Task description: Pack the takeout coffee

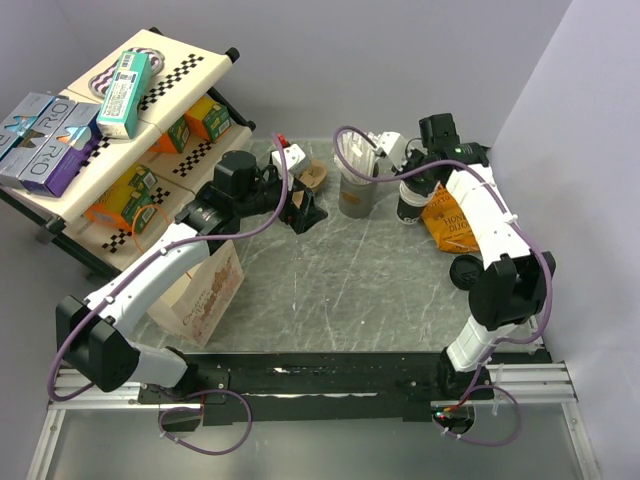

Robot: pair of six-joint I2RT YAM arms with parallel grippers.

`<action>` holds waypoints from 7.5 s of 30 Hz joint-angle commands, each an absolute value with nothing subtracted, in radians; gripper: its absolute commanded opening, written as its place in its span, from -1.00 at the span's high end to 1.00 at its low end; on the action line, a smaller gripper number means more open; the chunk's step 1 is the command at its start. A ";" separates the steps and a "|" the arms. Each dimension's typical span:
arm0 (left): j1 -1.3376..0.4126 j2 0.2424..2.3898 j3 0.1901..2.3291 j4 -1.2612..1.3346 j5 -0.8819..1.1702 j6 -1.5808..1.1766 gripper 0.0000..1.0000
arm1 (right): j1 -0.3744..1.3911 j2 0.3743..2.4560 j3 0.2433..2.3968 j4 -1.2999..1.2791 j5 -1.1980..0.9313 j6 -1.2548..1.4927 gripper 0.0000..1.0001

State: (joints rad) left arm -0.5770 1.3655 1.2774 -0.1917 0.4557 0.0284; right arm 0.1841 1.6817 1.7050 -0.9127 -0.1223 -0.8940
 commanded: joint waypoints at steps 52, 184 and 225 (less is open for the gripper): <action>-0.572 1.319 1.312 -0.264 0.407 0.034 -0.99 | 0.365 1.505 1.928 -1.127 -0.045 -0.865 1.00; -0.486 1.213 1.203 -0.112 0.500 0.029 -0.99 | -0.249 1.557 1.107 -0.980 -0.224 -0.979 0.37; -0.486 1.219 1.195 -0.107 0.489 0.023 -0.99 | -0.250 1.609 1.143 -1.005 -0.242 -0.985 0.80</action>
